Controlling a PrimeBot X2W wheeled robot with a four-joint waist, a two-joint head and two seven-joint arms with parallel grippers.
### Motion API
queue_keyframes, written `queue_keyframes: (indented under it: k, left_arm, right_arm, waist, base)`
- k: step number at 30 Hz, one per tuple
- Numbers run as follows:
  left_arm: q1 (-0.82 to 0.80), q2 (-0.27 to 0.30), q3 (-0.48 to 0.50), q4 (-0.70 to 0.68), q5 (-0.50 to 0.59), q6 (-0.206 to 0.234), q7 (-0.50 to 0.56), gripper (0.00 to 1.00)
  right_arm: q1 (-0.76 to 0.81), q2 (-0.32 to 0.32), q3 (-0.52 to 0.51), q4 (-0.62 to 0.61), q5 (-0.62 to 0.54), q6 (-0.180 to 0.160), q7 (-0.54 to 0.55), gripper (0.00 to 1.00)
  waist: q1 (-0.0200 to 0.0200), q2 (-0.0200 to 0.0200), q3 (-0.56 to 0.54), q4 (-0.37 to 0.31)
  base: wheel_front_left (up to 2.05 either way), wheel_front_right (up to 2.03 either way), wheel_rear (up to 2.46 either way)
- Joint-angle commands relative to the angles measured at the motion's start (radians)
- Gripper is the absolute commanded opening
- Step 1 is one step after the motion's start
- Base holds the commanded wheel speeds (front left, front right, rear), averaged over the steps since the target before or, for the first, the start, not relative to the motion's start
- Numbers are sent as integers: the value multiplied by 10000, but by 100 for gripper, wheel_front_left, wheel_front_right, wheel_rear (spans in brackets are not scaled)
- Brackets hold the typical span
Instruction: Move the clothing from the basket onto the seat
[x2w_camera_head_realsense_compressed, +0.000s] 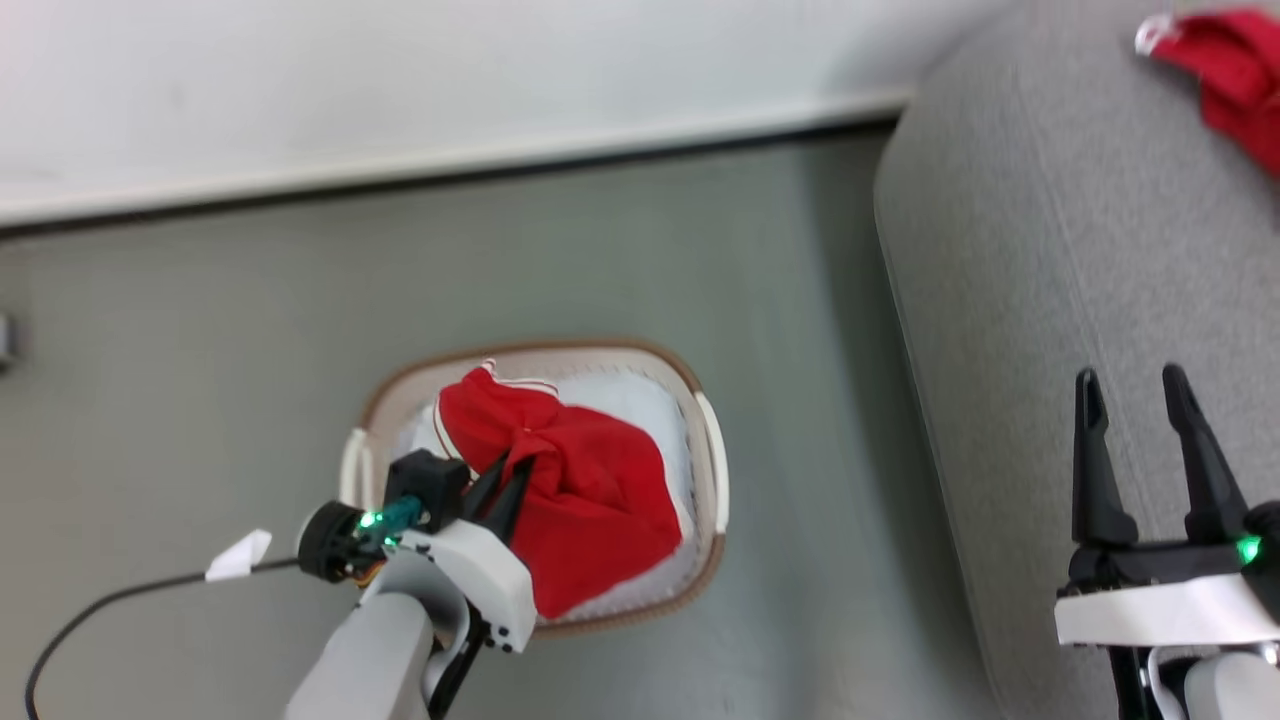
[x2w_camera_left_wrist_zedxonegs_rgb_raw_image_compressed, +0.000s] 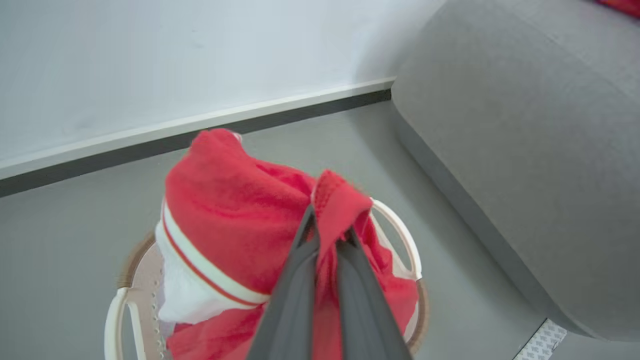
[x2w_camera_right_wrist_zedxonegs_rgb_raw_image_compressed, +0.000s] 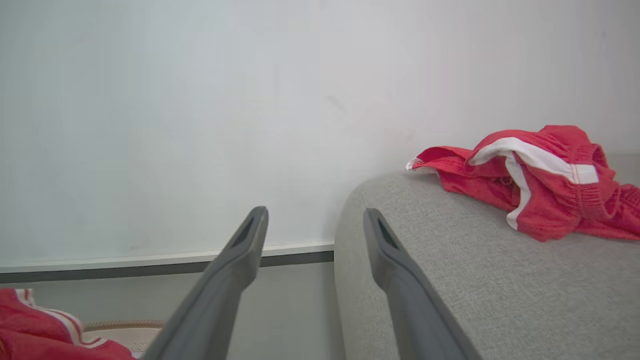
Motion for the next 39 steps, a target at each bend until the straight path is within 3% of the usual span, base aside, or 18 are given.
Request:
queue_keyframes:
  k: [1, 20, 33, 39]
  left_arm:
    - [337, 16, 65, -332, -112, 73, -4, 0]
    - [3629, 392, 622, -4449, -965, 969, 449, 0]
    - [4761, 1005, 765, -7317, -1089, 1470, 1561, 0]
    - [4698, 1081, 548, -8019, -1085, 1369, 1859, 0]
  right_arm:
    - [240, -19, -56, 91, -42, -26, -33, 100]
    - [2058, -17, -45, 709, -226, -26, -33, 100]
    - [2298, -16, 763, 696, -75, -26, -33, 100]
    - [1999, -16, 1946, 558, -222, -26, -33, 100]
  waist:
    - [3, 0, -1137, 601]
    - [3, 0, -4036, 1386]
    - [3, 0, -4339, 1475]
    - [3, 0, -4267, 1438]
  base:
    - [0, 0, 0]
    - [0, 0, 0]
    - [0, 0, 0]
    - [0, 0, 0]
